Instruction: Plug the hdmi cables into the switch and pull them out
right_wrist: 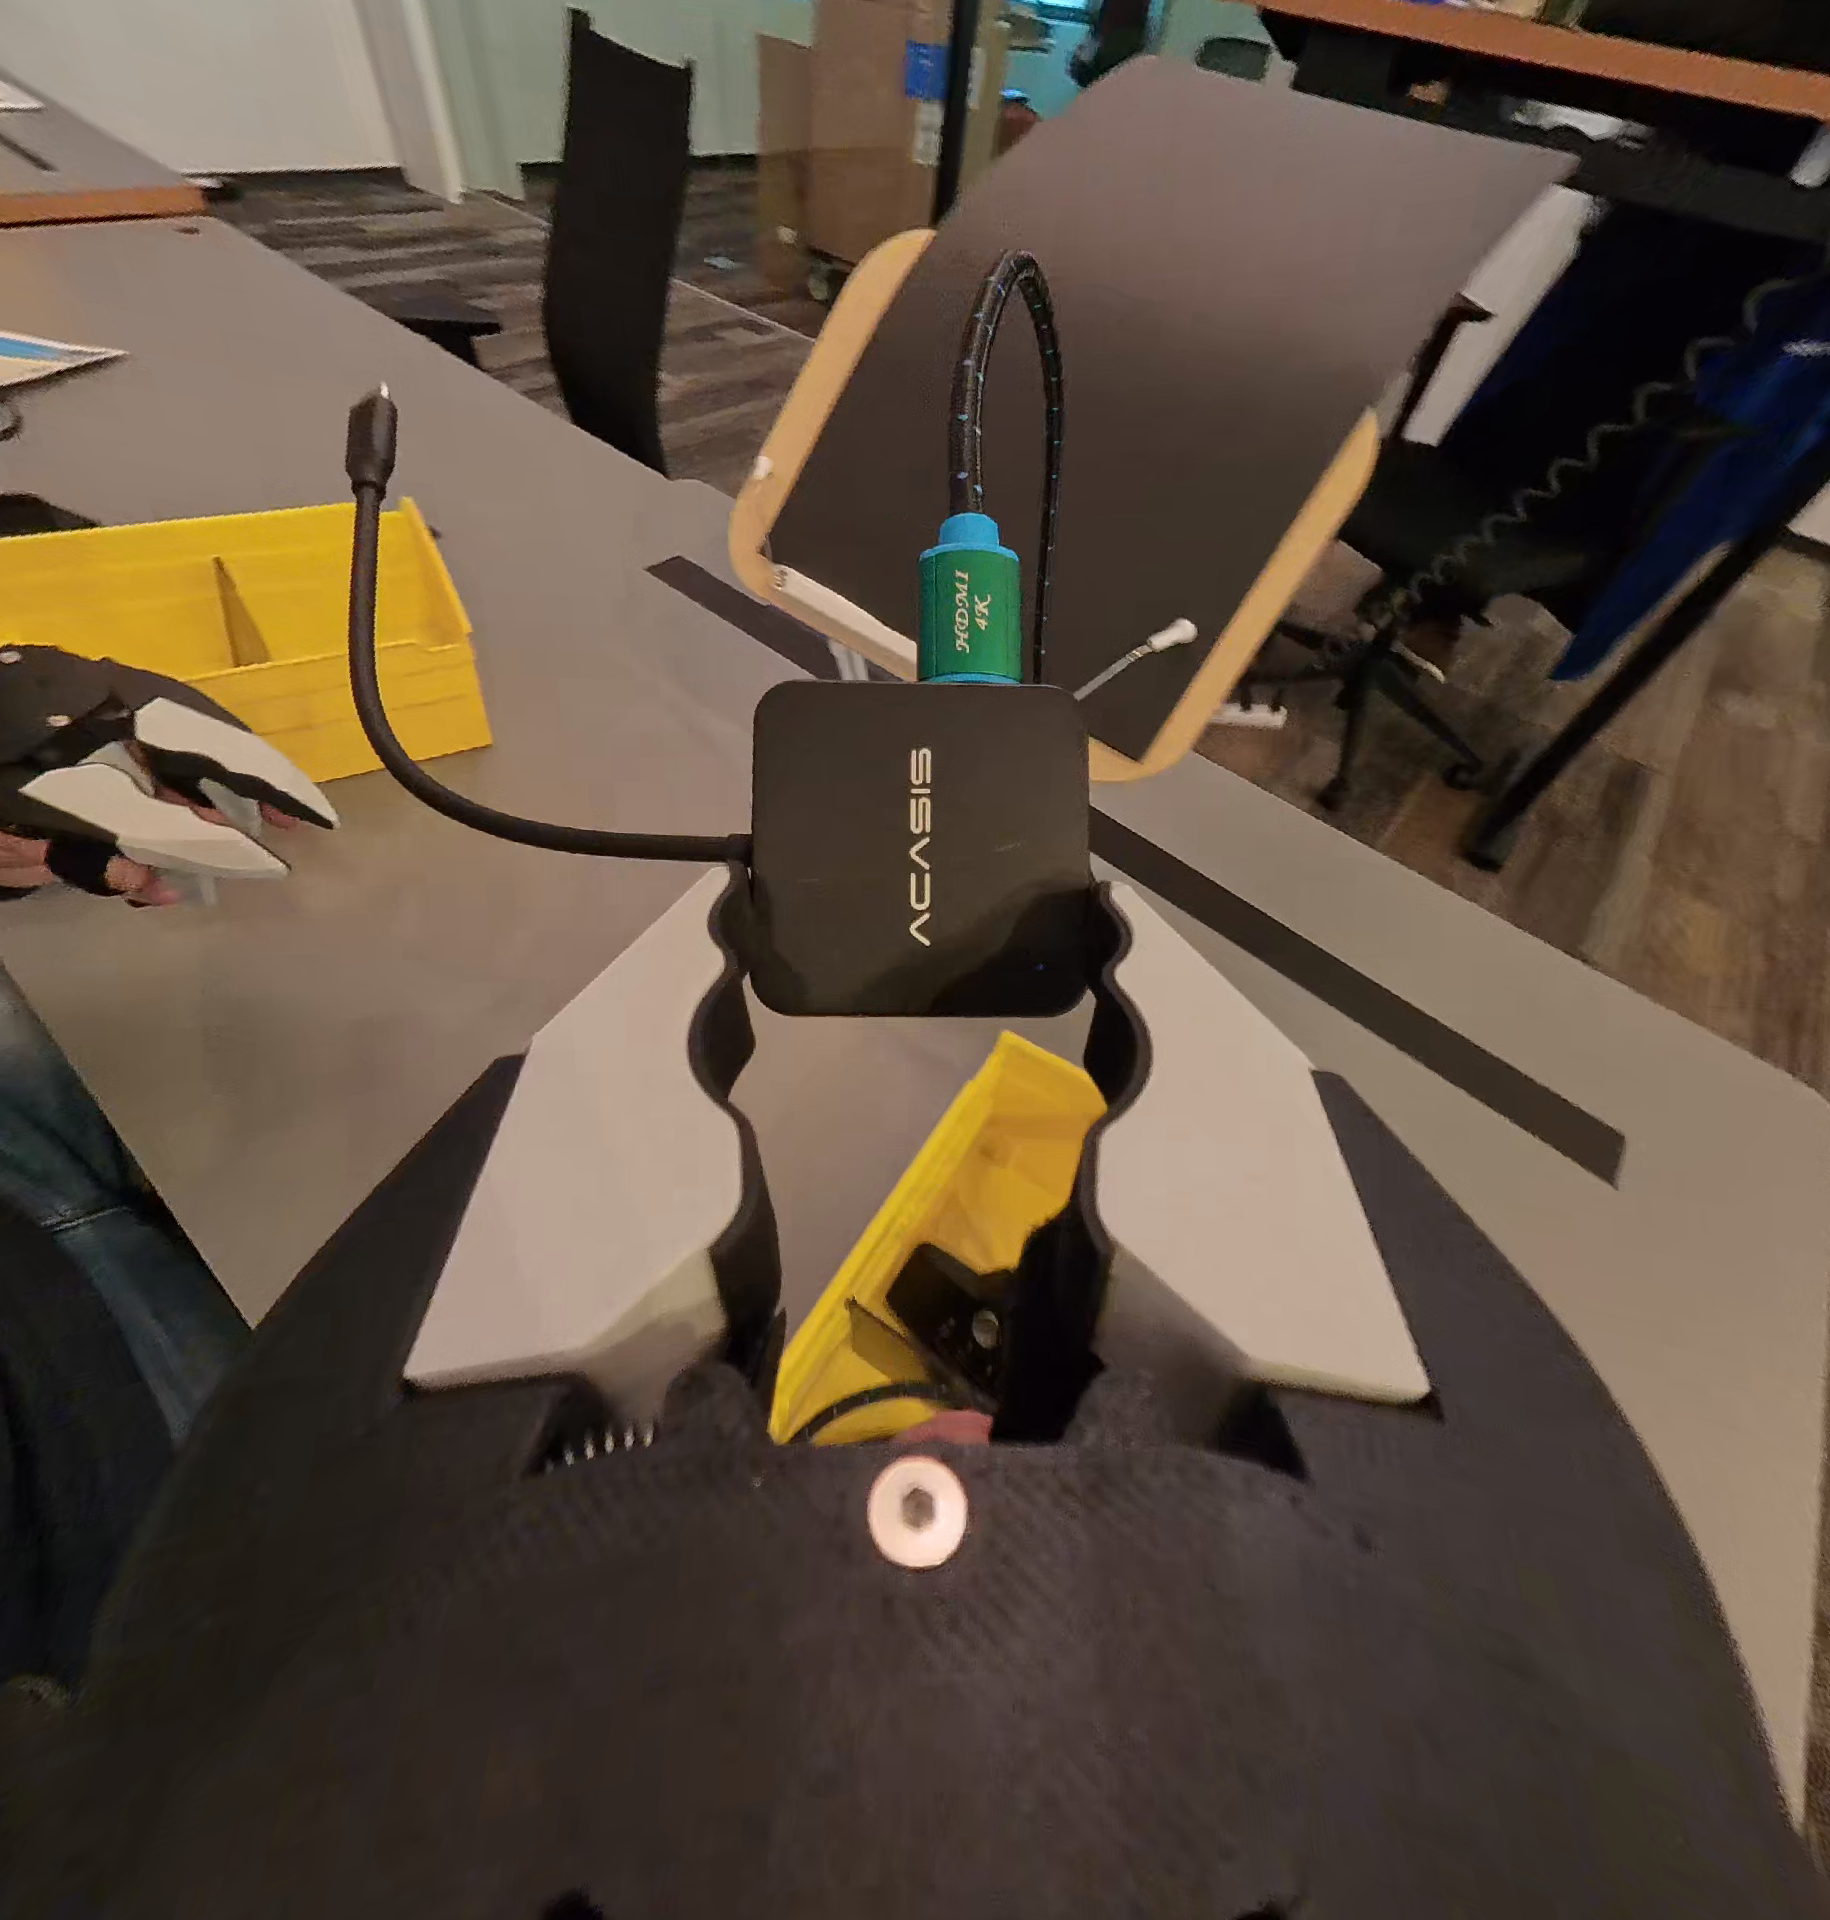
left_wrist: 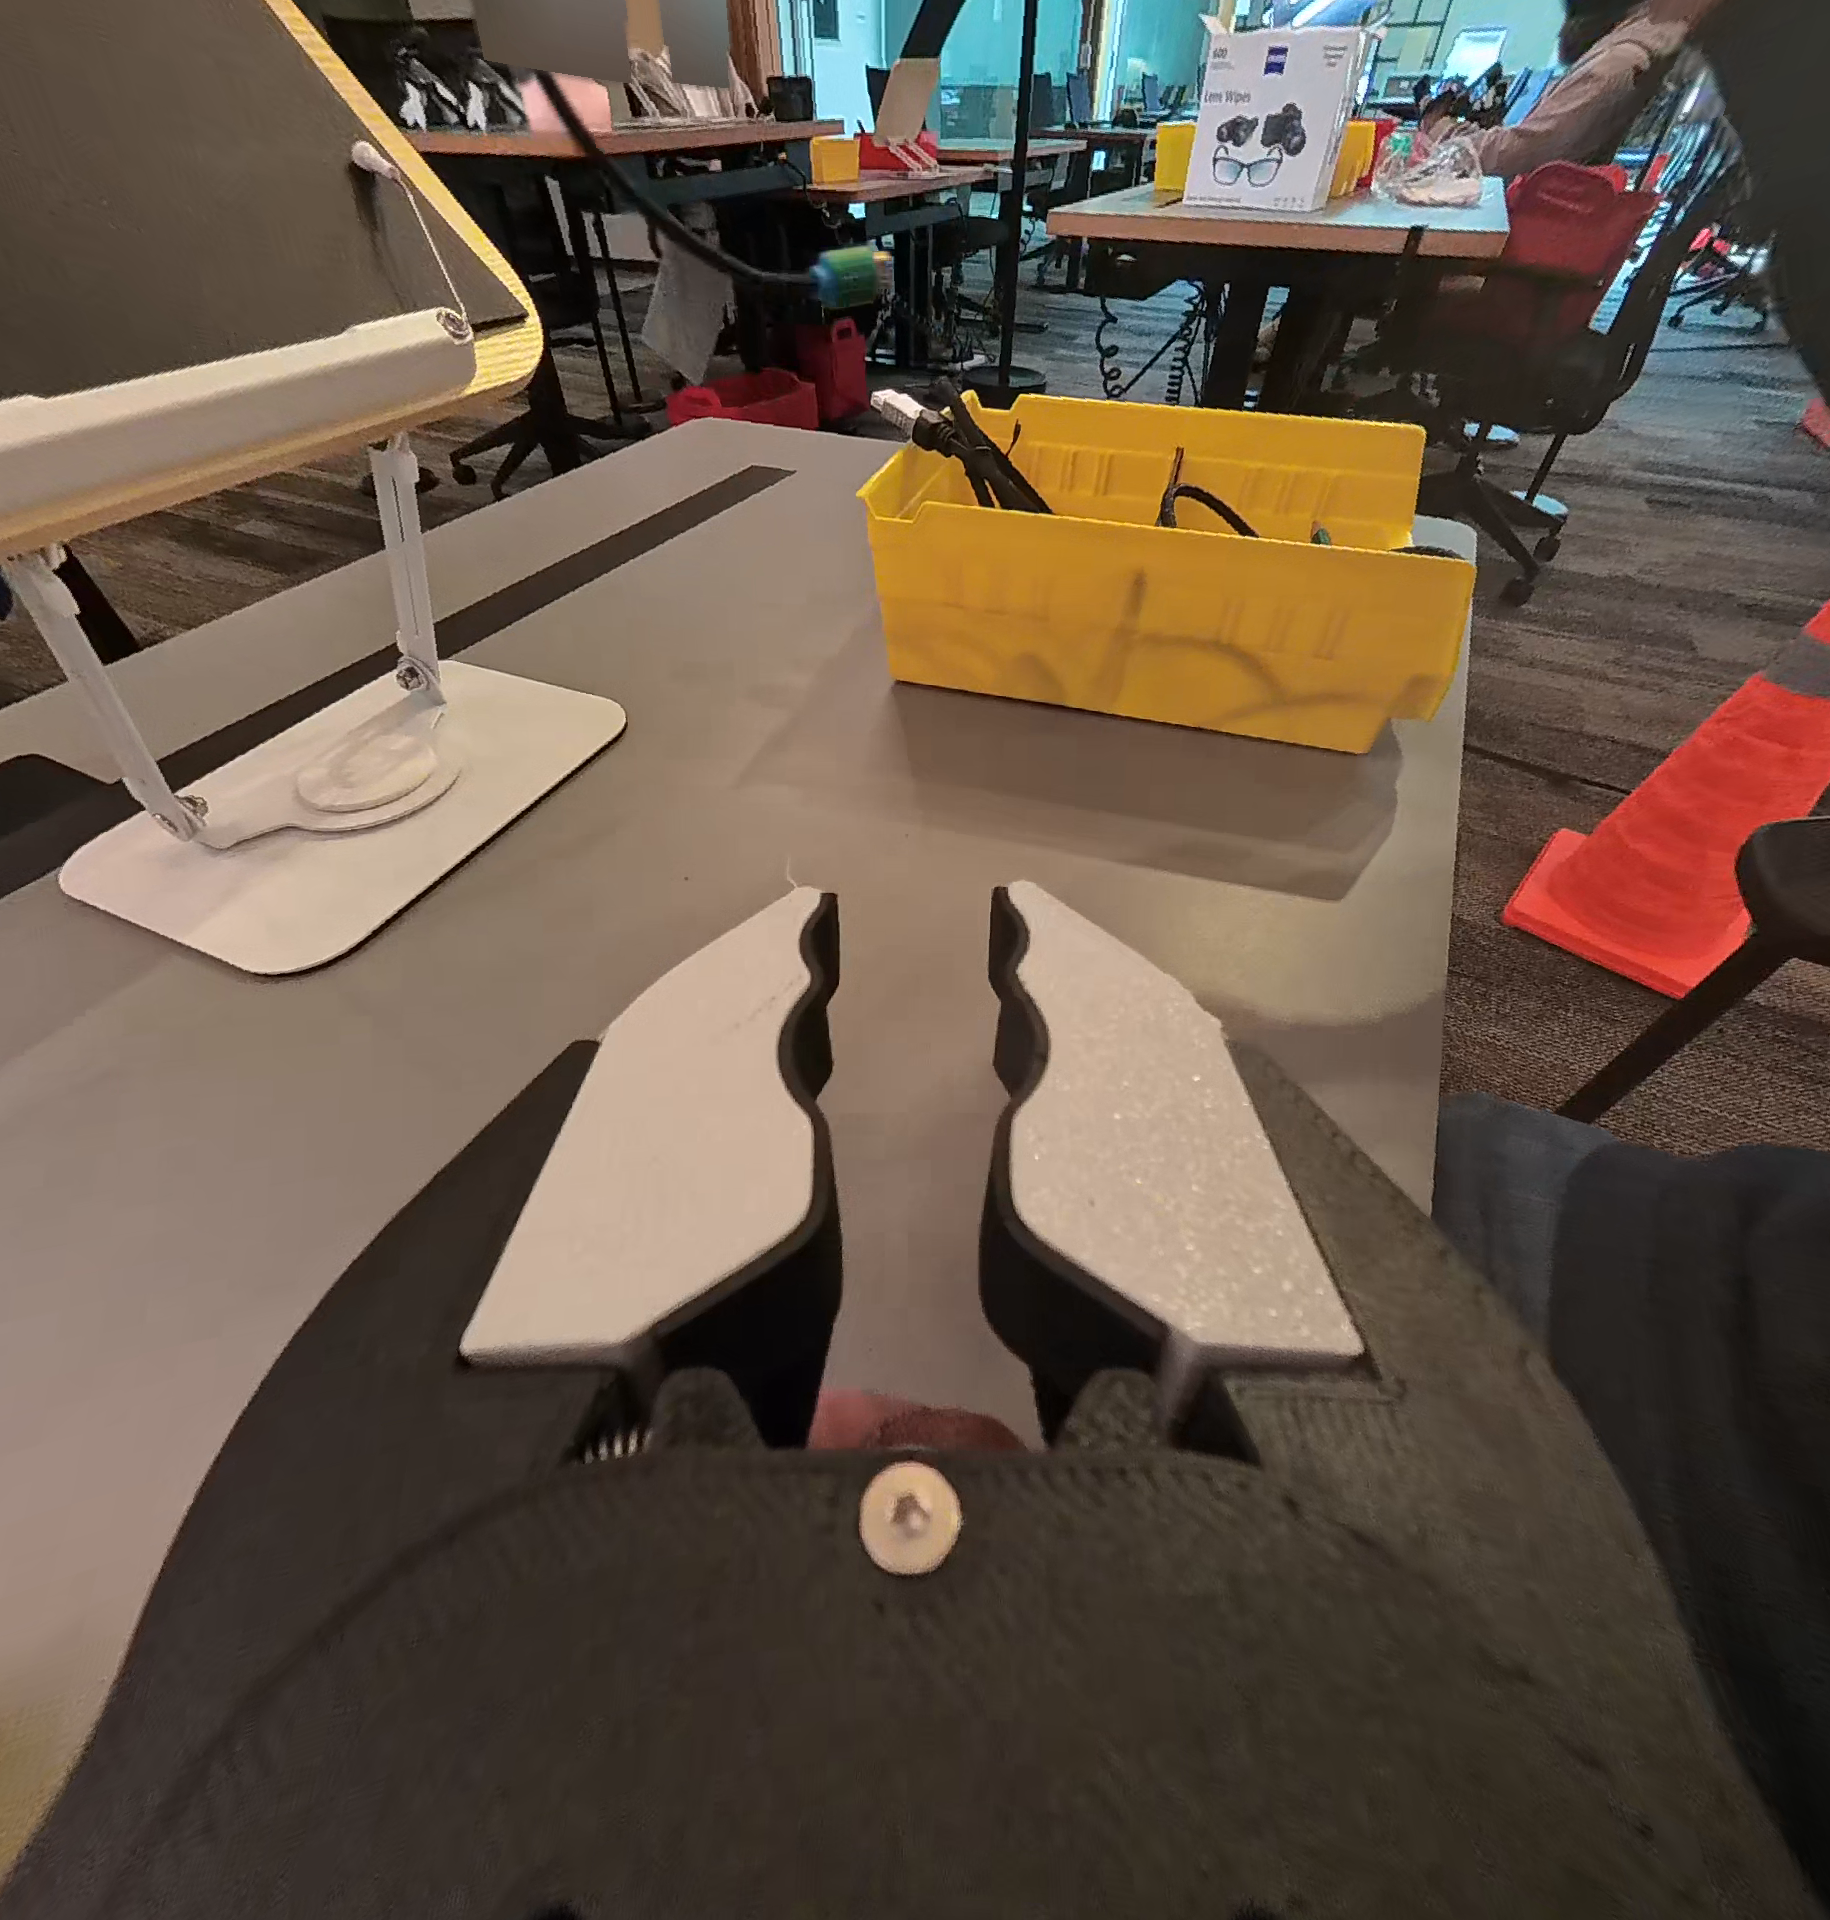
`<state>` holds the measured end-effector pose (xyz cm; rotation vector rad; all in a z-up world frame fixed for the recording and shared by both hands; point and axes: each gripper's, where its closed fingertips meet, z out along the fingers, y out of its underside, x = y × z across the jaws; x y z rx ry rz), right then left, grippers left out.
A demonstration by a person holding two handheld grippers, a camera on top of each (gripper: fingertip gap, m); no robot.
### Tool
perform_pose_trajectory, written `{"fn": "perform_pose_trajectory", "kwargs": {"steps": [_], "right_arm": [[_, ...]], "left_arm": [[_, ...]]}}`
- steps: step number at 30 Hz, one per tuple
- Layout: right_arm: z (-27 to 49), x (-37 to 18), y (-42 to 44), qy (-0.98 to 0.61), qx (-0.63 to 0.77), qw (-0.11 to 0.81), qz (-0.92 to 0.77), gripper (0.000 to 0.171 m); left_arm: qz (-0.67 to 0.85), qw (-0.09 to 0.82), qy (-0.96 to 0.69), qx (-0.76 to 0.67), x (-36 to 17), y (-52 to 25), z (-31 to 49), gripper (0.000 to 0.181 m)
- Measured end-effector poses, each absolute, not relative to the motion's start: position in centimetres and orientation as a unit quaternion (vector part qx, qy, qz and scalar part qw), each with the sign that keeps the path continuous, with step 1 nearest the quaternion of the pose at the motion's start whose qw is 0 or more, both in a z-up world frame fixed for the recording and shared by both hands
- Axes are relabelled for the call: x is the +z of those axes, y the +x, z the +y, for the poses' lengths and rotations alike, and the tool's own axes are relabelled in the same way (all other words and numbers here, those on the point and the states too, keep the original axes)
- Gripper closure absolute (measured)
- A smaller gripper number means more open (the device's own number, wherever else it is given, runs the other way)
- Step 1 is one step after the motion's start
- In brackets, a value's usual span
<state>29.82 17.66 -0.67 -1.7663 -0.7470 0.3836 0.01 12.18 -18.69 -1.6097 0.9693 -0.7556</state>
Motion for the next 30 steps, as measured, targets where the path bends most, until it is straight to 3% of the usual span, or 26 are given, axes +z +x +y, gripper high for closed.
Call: {"fn": "perform_pose_trajectory", "kwargs": {"steps": [9, 30], "right_arm": [[15.6, -2.4, 35.7, -0.808, 0.151, 0.522, -0.229, 0.108], [21.9, -19.0, 41.5, -0.921, 0.135, 0.347, -0.118, 0.108]], "left_arm": [[0.41, 0.52, -0.678, -0.32, -19.4, 0.3, 12.1, 0.154], [0.417, 0.511, -0.679, -0.321, -19.7, 0.8, 11.8, 0.153]]}}
